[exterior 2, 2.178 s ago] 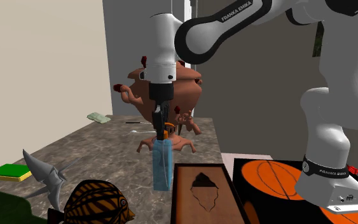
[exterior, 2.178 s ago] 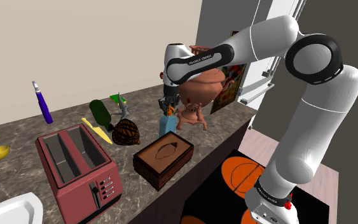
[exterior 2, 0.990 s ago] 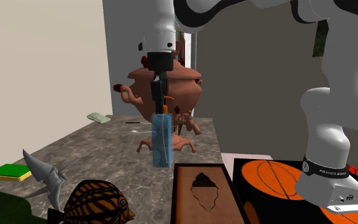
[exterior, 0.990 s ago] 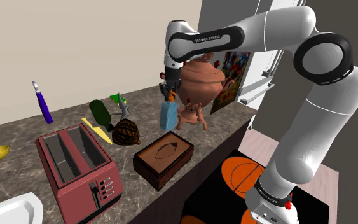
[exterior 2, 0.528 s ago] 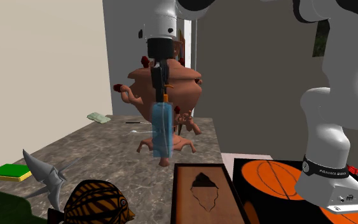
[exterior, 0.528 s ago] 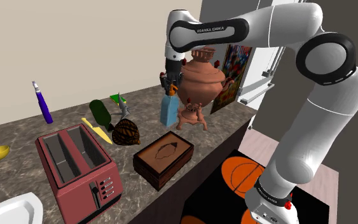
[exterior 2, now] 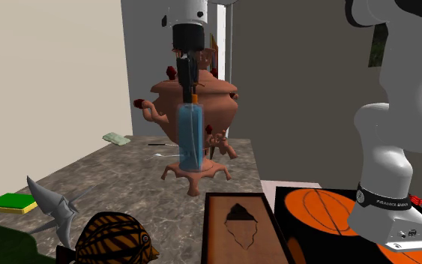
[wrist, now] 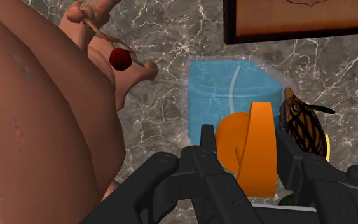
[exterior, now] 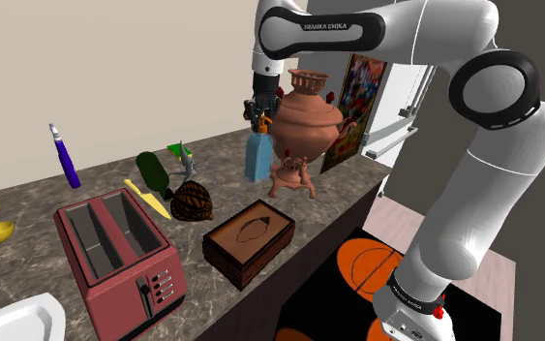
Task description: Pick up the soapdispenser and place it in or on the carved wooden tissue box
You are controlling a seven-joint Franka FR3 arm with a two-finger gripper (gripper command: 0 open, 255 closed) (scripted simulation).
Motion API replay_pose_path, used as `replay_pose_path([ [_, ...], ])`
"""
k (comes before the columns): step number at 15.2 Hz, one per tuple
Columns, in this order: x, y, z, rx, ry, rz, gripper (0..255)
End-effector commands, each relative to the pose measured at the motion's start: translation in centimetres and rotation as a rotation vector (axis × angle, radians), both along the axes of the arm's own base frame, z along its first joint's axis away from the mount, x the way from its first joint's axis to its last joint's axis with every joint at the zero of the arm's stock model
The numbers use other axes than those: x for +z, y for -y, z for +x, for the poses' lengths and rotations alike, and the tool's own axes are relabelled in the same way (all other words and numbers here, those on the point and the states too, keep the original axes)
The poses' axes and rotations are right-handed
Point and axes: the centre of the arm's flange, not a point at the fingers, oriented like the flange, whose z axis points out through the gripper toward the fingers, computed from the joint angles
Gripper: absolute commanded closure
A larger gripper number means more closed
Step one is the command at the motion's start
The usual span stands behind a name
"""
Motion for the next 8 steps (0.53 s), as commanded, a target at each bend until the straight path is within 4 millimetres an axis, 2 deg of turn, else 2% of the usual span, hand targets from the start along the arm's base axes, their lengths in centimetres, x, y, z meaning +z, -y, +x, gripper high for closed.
replay_pose_path([
  [1, 0.8, -0.1, 0.0, 0.000, 0.000, 0.000, 255],
  [8, 4.6, -6.2, -5.8, 0.000, 0.000, 0.000, 255],
])
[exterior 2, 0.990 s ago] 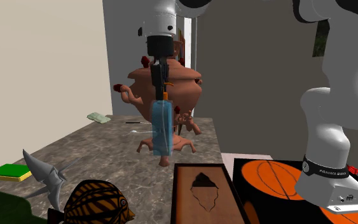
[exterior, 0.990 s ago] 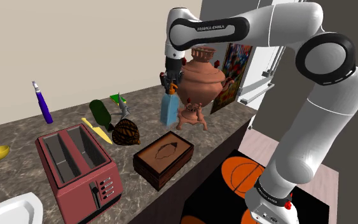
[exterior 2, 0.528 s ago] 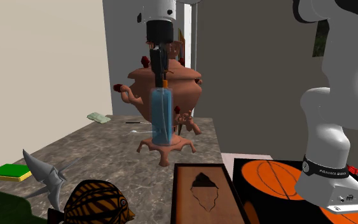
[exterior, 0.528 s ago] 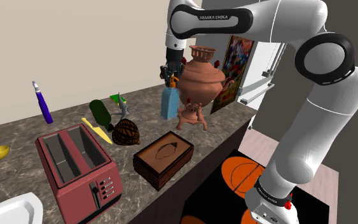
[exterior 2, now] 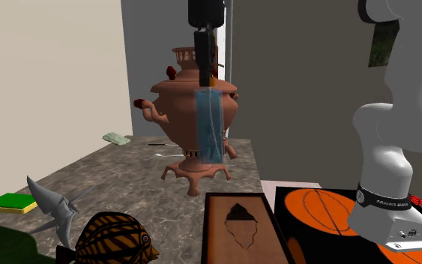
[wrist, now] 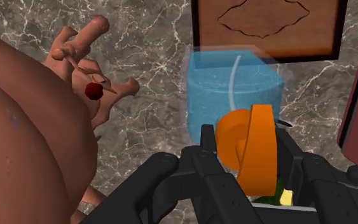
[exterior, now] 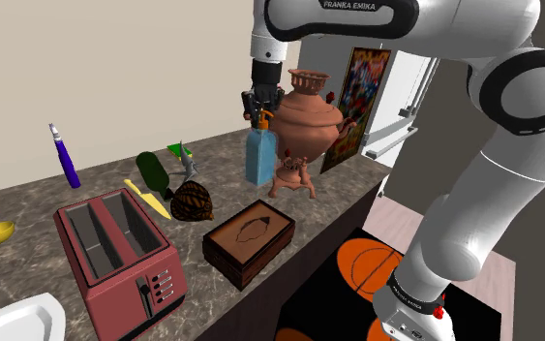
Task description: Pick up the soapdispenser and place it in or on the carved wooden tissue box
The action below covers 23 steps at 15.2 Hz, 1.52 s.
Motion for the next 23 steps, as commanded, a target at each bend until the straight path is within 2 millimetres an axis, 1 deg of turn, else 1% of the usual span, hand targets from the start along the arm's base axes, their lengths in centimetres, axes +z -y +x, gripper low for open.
replay_pose_path([
  [1, 0.9, -1.6, -1.7, -0.001, 0.000, 0.000, 255],
  [7, 4.2, -6.9, -6.7, -0.001, 0.000, 0.000, 255],
  [8, 5.0, -8.1, -7.9, -0.001, 0.000, 0.000, 255],
  [23, -3.0, -8.1, -7.9, -0.001, 0.000, 0.000, 255],
])
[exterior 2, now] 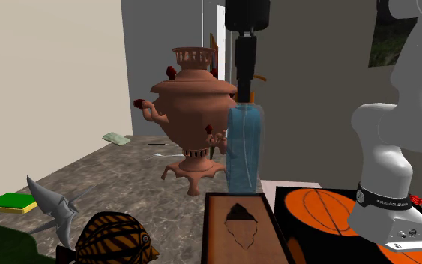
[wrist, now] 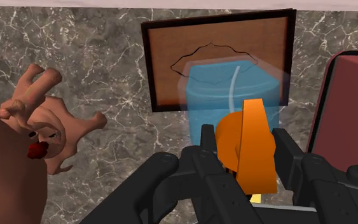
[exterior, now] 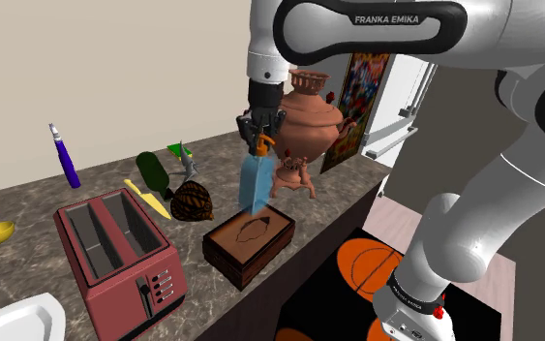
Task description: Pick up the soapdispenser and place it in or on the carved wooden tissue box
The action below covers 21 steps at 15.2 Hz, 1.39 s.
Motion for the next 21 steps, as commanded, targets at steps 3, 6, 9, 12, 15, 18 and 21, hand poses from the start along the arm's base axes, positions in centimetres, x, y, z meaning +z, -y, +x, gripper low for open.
replay_pose_path([
  [3, -2.0, -0.1, 0.0, 0.000, 0.001, 0.000, 255],
  [6, -3.6, -0.1, 0.0, 0.000, 0.001, 0.000, 255],
  [9, -5.2, -0.1, 0.0, 0.000, 0.001, 0.000, 255],
  [12, -6.8, -0.1, 0.0, 0.000, 0.001, 0.000, 255],
  [15, -7.9, -0.1, 0.0, 0.000, 0.001, 0.000, 255],
  [18, -7.9, -0.1, 0.0, 0.000, 0.001, 0.000, 255],
  [21, -7.9, -0.1, 0.0, 0.000, 0.001, 0.000, 255],
])
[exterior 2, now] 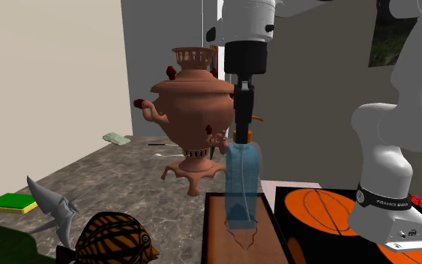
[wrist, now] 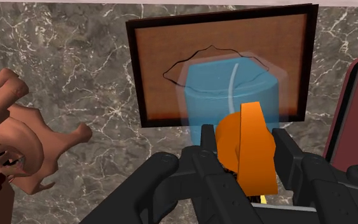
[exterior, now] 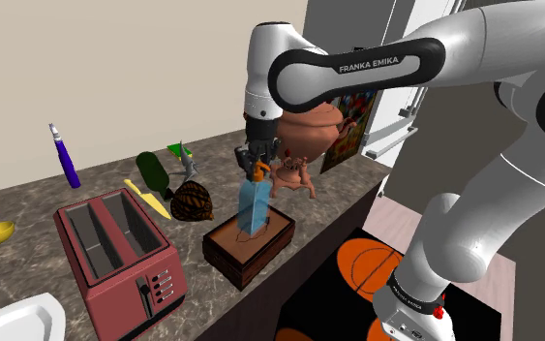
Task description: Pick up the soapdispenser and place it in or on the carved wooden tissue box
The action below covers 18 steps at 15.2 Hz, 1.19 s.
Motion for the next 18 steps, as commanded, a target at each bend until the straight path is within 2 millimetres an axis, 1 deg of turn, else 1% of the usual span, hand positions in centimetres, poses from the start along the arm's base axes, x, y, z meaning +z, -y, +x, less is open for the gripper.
replay_pose_path([
  [1, -0.3, 0.0, 0.0, -0.001, -0.006, -0.003, 255],
  [2, -0.2, 0.1, 0.0, -0.001, -0.006, -0.003, 0],
  [7, -0.3, 0.0, 0.0, -0.001, -0.006, -0.003, 0],
  [10, 3.7, 0.0, 0.0, -0.001, -0.006, -0.003, 0],
  [11, 4.7, 0.0, 0.0, -0.001, -0.006, -0.003, 0],
  [18, 4.7, 0.0, 0.0, -0.001, -0.006, -0.003, 0],
])
